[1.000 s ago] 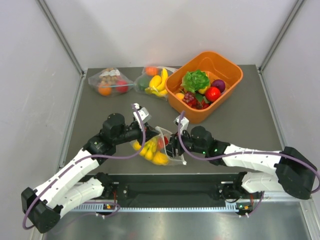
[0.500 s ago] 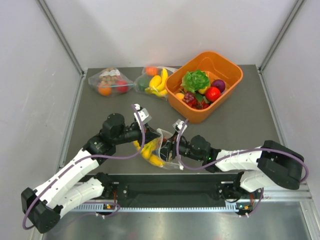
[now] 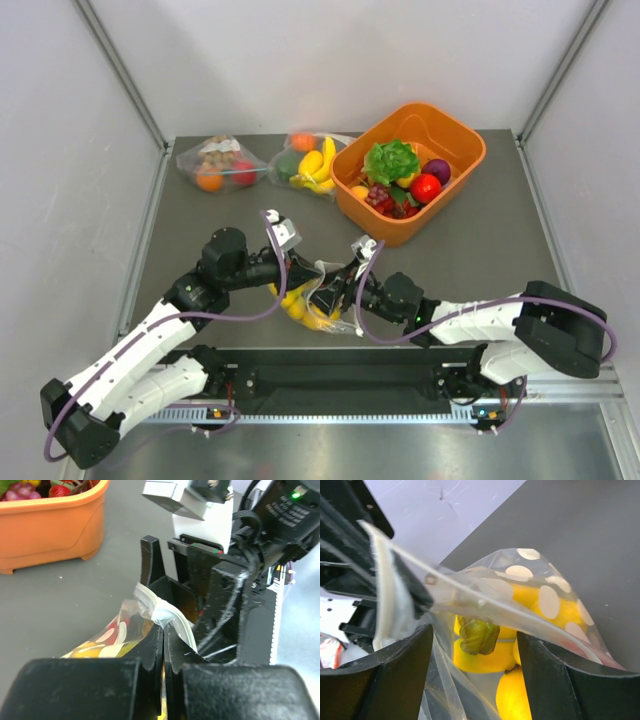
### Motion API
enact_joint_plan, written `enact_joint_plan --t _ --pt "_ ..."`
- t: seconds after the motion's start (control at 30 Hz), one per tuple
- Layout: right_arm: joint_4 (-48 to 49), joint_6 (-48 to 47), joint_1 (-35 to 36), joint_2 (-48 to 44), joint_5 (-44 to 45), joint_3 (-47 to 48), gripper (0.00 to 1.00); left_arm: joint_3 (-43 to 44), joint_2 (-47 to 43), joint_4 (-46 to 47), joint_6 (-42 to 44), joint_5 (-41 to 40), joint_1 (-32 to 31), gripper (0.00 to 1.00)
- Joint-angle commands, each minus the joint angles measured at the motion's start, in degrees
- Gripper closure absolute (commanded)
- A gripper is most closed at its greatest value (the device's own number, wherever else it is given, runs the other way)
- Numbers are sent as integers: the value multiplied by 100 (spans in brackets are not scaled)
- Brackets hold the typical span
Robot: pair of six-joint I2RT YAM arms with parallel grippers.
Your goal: Open the zip-top bag and remove the fake food
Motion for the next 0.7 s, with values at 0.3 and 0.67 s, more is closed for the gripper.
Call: enact_joint_plan --t 0.3,0.67 --pt "931 -365 79 611 -231 375 44 133 13 475 -62 640 -19 100" --pt "2067 -330 79 595 -505 -82 96 186 92 291 61 193 -19 100"
